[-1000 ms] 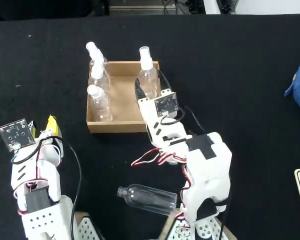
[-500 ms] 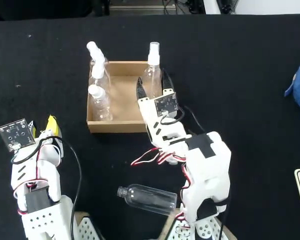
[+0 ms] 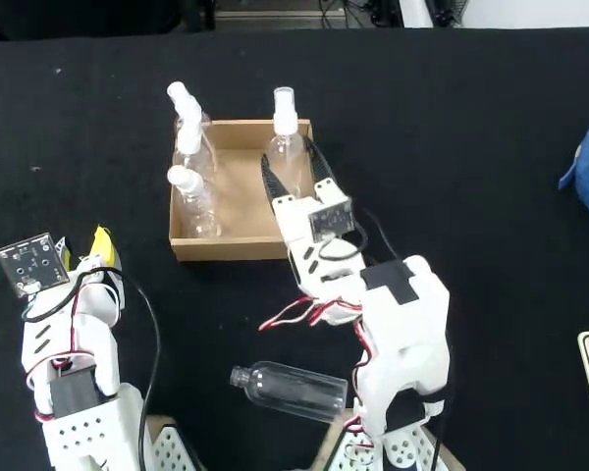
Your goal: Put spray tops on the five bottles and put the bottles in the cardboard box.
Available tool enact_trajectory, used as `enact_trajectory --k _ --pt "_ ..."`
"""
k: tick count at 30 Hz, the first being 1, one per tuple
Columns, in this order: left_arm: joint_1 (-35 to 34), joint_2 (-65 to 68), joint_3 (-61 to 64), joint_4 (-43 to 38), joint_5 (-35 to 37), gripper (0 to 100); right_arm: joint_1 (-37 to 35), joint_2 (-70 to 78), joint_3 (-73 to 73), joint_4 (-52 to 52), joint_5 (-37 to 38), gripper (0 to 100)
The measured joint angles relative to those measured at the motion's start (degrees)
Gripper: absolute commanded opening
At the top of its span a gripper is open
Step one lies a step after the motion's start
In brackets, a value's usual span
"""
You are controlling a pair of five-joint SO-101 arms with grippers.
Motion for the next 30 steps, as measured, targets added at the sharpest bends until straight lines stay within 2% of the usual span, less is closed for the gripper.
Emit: enact_trajectory --k 6,10,15,18,23,27,30 --pt "0.00 0.00 0.00 0.00 0.00 3 0.00 0.00 0.09 -9.85 2.55 1.1" --pt "0.00 0.00 0.00 0.00 0.00 3 1.32 -0.35 0.09 -11.16 6.51 1.1" --pt "0.00 0.00 0.00 0.00 0.00 3 6.42 -11.25 2.99 -10.20 7.21 1.1" --pt "0.00 0.00 0.00 0.00 0.00 3 11.08 -18.64 3.25 -3.43 7.21 1.1" --pt "0.00 0.00 0.00 0.00 0.00 3 21.63 -29.36 1.85 13.71 7.30 1.0" --pt "0.00 0.00 0.00 0.00 0.00 3 30.68 -30.95 -4.92 27.16 7.30 1.0" --pt "0.00 0.00 0.00 0.00 0.00 3 36.66 -28.92 -10.11 29.54 5.27 1.0"
